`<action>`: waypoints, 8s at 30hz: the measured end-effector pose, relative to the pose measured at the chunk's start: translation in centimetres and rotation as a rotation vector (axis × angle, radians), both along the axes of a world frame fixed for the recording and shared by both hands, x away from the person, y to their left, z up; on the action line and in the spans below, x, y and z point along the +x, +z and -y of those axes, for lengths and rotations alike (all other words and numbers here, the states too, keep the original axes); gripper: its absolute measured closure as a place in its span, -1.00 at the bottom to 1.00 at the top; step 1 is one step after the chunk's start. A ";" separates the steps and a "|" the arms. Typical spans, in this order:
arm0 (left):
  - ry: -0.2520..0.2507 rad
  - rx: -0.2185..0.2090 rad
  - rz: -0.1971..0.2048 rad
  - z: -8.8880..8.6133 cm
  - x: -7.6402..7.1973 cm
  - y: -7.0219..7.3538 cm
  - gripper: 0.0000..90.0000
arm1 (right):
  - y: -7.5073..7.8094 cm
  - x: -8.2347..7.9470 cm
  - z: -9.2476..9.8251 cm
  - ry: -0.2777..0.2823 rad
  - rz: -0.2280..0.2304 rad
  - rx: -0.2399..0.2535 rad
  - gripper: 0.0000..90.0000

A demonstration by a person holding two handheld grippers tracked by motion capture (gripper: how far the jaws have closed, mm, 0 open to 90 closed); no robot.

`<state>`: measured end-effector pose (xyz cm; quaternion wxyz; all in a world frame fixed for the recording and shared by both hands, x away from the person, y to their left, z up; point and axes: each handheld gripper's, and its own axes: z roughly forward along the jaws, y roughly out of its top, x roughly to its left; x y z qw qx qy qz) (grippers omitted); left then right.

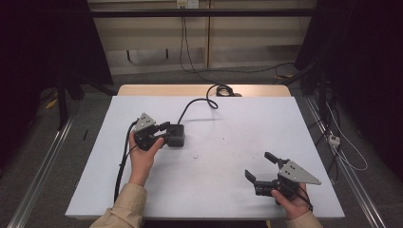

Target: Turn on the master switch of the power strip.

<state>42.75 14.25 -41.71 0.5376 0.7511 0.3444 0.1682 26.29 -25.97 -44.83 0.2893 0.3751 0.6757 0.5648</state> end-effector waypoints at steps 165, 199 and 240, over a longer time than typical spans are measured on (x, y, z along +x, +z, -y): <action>0.024 0.078 -0.066 0.9 0.5 -1.5 1.00 | 0.0 -0.3 0.3 -0.004 0.000 0.003 -0.90; 0.050 0.128 -0.074 1.5 0.3 -1.1 1.00 | 0.0 -0.3 0.4 -0.012 0.002 0.009 -0.90; 0.078 0.039 -0.101 0.6 -0.1 -0.3 0.54 | 0.1 -0.3 0.3 -0.001 0.005 0.007 -0.90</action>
